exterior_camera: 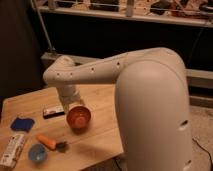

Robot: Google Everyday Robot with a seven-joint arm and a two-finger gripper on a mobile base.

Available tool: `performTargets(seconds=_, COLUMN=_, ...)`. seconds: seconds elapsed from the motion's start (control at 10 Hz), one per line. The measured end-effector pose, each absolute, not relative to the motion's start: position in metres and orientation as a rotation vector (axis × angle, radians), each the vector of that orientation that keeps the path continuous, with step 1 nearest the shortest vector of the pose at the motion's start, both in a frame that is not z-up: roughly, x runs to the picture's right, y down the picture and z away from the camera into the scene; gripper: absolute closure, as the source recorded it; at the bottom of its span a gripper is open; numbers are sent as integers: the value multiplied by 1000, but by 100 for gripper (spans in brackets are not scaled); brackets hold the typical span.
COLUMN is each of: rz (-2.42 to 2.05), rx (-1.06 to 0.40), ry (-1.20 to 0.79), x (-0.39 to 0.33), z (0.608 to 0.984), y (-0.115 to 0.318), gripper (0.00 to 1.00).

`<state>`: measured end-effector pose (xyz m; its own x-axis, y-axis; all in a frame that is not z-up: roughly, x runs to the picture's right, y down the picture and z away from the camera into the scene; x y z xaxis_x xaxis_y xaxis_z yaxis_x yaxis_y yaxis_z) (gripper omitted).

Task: Place the pepper in the ceramic cup

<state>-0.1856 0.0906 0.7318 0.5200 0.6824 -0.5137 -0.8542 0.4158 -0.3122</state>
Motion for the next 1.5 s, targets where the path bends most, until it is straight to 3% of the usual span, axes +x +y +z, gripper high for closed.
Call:
performTargets(seconds=0.7, rz=449, rx=-654, ry=57, x=-290, z=672, y=126, gripper=35)
performTargets(seconds=1.5, rz=394, rx=-664, ry=50, x=-300, z=669, y=138, gripper=35)
